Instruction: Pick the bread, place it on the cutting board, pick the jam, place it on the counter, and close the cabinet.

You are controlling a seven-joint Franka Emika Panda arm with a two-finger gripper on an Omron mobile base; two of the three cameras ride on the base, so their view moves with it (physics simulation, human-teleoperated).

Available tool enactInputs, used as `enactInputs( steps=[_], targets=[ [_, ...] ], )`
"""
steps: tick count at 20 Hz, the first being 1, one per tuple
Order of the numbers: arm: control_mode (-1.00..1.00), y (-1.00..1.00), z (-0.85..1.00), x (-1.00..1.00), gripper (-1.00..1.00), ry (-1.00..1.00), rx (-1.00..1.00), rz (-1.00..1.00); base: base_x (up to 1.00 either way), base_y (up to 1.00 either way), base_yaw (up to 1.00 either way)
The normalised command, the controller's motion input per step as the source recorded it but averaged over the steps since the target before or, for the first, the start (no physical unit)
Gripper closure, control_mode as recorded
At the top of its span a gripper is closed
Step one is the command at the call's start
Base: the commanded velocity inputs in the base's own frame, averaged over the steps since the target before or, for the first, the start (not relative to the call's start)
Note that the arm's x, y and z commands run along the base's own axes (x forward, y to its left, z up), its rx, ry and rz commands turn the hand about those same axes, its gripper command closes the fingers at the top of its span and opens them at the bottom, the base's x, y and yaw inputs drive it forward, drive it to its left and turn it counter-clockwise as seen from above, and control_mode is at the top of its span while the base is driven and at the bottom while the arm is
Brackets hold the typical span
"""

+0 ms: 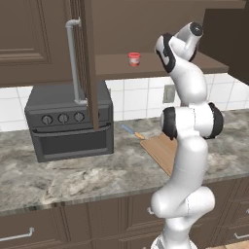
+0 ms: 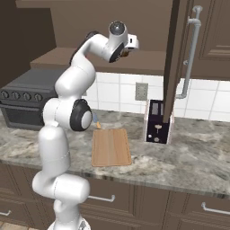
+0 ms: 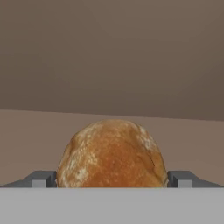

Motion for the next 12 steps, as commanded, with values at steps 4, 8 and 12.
enactInputs(
  steps=[4, 8, 12],
  targets=[
    [-1.0, 0.0, -0.07, 0.14, -1.0, 0.0, 0.0, 0.01, 0.0, 0.0, 0.0],
    [-1.0, 0.0, -0.11, 0.06, -1.0, 0.0, 0.0, 0.0, 0.0, 0.0, 0.0],
    [-1.0, 0.0, -0.06, 0.0, 1.0, 0.0, 0.0, 0.0, 0.0, 0.0, 0.0]
  ],
)
